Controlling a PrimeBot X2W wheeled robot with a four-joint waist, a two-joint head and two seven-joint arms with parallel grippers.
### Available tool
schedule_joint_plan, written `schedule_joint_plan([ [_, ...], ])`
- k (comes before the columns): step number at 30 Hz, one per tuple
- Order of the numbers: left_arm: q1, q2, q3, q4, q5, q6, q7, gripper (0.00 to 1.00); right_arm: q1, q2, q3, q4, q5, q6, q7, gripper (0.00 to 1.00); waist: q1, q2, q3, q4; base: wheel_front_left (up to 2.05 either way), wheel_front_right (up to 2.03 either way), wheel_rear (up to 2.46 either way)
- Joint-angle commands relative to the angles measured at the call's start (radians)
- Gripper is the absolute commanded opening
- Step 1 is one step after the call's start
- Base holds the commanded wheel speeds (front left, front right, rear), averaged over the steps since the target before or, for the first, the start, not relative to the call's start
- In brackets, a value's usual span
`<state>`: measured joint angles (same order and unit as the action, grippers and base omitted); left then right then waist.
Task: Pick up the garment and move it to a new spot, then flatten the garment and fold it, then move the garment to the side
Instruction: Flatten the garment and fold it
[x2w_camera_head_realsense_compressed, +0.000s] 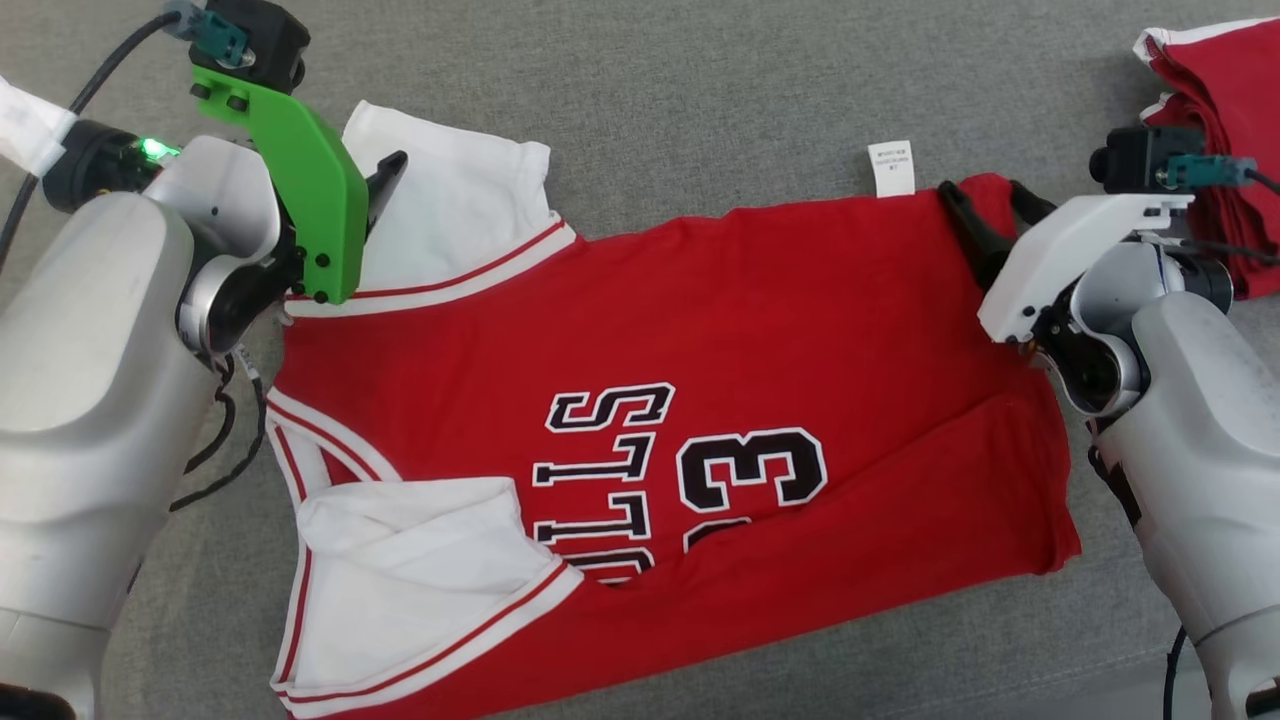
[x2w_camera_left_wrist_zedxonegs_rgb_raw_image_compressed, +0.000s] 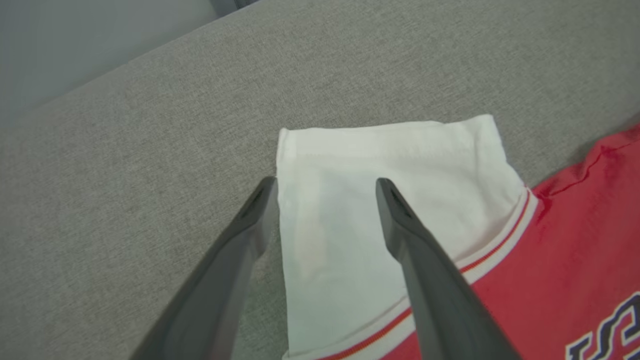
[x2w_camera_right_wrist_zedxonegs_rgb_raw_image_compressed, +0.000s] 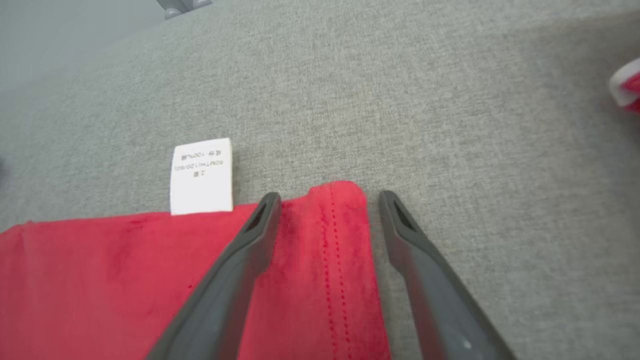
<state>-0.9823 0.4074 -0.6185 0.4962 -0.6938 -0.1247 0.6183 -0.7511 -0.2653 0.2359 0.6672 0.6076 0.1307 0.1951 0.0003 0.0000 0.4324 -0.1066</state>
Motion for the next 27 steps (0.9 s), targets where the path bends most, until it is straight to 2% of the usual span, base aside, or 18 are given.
schedule_joint_plan([
  [1,-0.024,0.009,-0.009,0.014,-0.003,-0.005,0.007,1.0,-0.015,0.001,0.015,0.014,0.009,0.0,-0.001,1.0,-0.0003,0.0,0.029,-0.023,0.0,0.0,0.0],
  [8,-0.077,0.021,-0.055,0.078,-0.03,-0.006,0.014,1.0,-0.055,-0.003,0.094,0.04,0.056,0.0,-0.019,1.0,-0.0003,0.0,0.045,-0.049,0.0,0.0,0.0],
  [15,-0.136,0.05,-0.074,0.183,0.011,-0.003,-0.027,1.0,-0.089,-0.009,0.156,0.019,0.101,0.0,-0.063,1.0,-0.0003,0.0,0.071,-0.079,0.0,0.0,0.0],
  [19,-0.153,0.039,-0.067,0.243,-0.012,-0.004,-0.03,1.0,-0.101,-0.011,0.188,0.014,0.12,0.0,-0.083,1.0,-0.0003,0.0,0.079,-0.091,0.0,0.0,0.0],
  [20,-0.153,0.036,-0.068,0.257,-0.021,-0.004,-0.026,1.0,-0.103,-0.012,0.196,0.015,0.126,0.0,-0.088,0.78,-0.0003,0.0,0.08,-0.093,0.0,0.0,0.0],
  [21,-0.151,0.034,-0.073,0.266,-0.025,-0.005,-0.022,0.79,-0.104,-0.013,0.201,0.016,0.13,0.0,-0.092,0.55,-0.0003,0.0,0.079,-0.093,0.0,0.0,0.0],
  [22,-0.151,0.032,-0.081,0.274,-0.029,-0.005,-0.023,0.35,-0.106,-0.016,0.209,0.018,0.135,0.0,-0.099,0.43,-0.0003,0.0,0.077,-0.094,0.0,0.0,0.0],
  [23,-0.153,0.032,-0.085,0.278,-0.029,-0.005,-0.029,0.0,-0.107,-0.018,0.215,0.02,0.14,0.0,-0.108,0.22,-0.0003,0.0,0.074,-0.093,0.0,0.0,0.0],
  [24,-0.153,0.031,-0.09,0.28,-0.033,-0.006,-0.033,0.0,-0.108,-0.021,0.219,0.022,0.142,0.0,-0.114,0.01,-0.0003,0.0,0.071,-0.092,0.0,0.0,0.0],
  [27,-0.151,0.036,-0.108,0.274,-0.055,-0.006,-0.041,0.0,-0.104,-0.031,0.226,0.031,0.153,0.0,-0.15,0.0,-0.0003,0.0,0.053,-0.086,0.0,0.0,0.0],
])
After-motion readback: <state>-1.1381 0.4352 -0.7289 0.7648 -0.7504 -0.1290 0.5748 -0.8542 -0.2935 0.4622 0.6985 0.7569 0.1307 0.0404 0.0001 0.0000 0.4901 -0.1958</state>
